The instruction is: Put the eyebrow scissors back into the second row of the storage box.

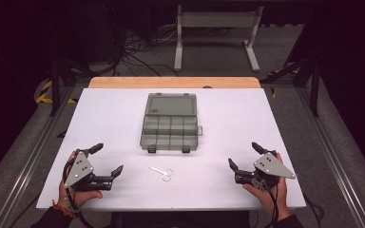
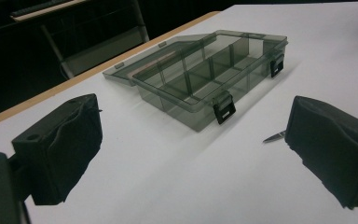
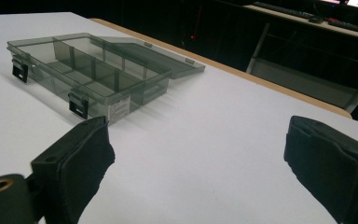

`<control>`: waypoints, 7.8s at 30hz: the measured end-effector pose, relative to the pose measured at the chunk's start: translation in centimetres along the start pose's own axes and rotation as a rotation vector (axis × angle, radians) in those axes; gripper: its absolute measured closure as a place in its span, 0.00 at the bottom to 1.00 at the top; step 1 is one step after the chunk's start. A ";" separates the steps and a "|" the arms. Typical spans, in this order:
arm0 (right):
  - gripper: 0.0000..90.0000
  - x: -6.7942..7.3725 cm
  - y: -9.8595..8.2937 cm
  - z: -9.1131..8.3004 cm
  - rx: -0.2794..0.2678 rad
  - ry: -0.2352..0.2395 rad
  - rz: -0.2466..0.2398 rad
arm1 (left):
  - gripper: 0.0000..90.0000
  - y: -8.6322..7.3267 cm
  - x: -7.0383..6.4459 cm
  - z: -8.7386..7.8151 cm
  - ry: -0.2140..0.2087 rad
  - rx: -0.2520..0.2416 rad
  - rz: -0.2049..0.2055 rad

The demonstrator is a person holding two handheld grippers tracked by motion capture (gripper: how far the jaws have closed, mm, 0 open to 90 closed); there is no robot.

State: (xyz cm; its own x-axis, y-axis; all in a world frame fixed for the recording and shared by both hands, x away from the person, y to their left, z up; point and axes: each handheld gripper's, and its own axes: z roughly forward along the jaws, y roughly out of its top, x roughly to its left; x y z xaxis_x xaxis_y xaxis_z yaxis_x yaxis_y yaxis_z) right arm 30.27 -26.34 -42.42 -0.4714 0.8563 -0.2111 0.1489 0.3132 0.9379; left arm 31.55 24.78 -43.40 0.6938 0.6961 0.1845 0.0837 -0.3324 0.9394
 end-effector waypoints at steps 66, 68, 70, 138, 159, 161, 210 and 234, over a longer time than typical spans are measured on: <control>0.55 16.3 4.7 17.3 0.402 0.565 -0.122 | 0.06 -1.6 -0.9 -0.9 -0.022 0.085 0.021; 0.59 16.4 4.7 17.2 0.403 0.563 -0.120 | 0.06 -1.6 -0.9 -0.9 -0.021 0.084 0.022; 0.68 16.4 4.7 17.0 0.400 0.577 -0.121 | 0.06 -1.6 -0.9 -0.9 -0.020 0.088 0.024; 0.96 9.5 8.8 10.8 0.218 0.522 -0.113 | 0.06 -1.8 -0.9 -0.8 -0.033 0.108 0.033; 0.96 7.2 10.0 9.6 0.157 0.483 -0.082 | 0.06 -1.8 -0.9 -0.7 -0.034 0.105 0.028; 0.96 7.0 10.2 9.5 0.151 0.480 -0.081 | 0.06 -1.8 -0.9 -0.7 -0.034 0.105 0.030; 0.96 4.8 11.6 14.6 0.166 0.446 -0.080 | 0.06 -2.0 -0.9 -0.5 -0.041 0.114 0.024; 0.96 6.3 9.9 18.5 0.258 0.445 -0.091 | 0.06 -2.0 -0.9 -0.5 -0.049 0.115 0.027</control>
State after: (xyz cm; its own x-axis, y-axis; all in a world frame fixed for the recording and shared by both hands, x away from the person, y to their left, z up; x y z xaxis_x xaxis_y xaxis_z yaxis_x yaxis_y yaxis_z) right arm 44.85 -10.29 -39.53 -0.8081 0.5807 -0.0985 0.2730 0.5175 0.8110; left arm 30.42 25.13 -45.30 0.7310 0.6547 0.1926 0.1438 -0.4236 0.8944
